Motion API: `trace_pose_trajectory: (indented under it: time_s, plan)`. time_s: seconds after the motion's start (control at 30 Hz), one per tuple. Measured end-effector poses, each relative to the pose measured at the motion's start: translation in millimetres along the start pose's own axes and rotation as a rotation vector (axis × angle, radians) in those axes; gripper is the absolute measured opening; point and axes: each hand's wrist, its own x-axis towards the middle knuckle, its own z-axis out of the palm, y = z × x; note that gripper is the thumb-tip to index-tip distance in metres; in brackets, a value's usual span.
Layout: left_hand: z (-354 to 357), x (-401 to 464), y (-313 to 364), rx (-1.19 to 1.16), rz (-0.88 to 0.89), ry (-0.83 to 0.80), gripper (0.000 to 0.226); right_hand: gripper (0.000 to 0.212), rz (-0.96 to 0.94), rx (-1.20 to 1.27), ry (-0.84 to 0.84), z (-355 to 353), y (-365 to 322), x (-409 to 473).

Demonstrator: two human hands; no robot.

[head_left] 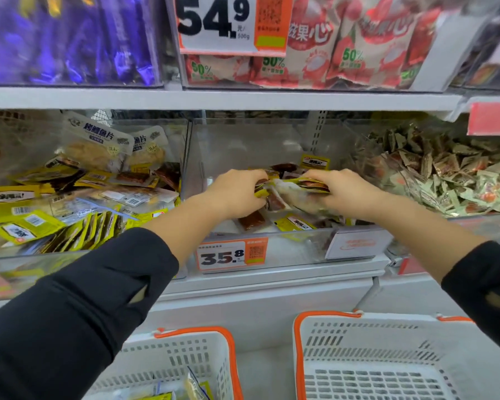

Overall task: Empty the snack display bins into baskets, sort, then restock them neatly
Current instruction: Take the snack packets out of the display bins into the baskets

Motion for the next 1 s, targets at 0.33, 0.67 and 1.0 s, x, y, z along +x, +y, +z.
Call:
trace_pose_trajectory:
  time_s: [0.33, 0.67, 1.0]
  plan:
    - [-89, -130, 3, -0.218, 0.156, 0.293, 0.038, 0.028, -0.182, 0.308, 0.238, -61, -108, -68]
    - [-35, -278, -79, -0.119, 0.076, 0.063, 0.037, 0.031, -0.27, 0.447, -0.103, 61, -196, -106]
    - [88, -319, -149, -0.261, -0.2, -0.387, 0.078, 0.062, -0.12, 0.396, -0.532, 187, -199, -113]
